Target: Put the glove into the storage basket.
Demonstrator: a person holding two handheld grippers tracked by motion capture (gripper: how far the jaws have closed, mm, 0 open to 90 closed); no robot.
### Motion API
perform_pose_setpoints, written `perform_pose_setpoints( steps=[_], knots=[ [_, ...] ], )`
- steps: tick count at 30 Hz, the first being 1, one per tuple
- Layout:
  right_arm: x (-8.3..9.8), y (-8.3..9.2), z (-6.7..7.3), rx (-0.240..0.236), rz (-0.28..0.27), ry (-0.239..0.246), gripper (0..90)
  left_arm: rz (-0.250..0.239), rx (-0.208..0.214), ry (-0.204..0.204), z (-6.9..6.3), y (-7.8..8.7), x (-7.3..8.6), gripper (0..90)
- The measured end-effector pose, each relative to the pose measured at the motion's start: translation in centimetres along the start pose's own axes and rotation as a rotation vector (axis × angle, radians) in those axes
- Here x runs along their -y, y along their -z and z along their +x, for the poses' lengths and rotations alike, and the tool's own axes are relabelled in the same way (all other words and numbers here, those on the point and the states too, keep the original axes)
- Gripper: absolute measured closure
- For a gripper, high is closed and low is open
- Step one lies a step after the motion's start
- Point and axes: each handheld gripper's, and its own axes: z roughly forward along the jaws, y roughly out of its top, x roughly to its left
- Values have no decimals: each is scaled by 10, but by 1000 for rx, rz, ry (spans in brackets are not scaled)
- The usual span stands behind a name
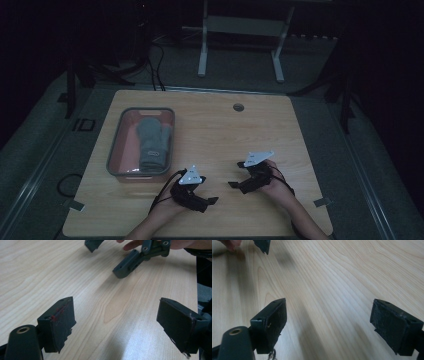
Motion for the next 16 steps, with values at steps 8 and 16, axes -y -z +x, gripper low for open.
perform_pose_setpoints(
  steps=[8, 16],
  knots=[
    [26, 19, -3, 49, -4, -35, 140, 5, 11, -3, -2, -5, 5, 154],
    [32, 20, -4, 72, -12, -39, 141, -11, 11, -5, -3, -5, 6, 154]
  ],
)
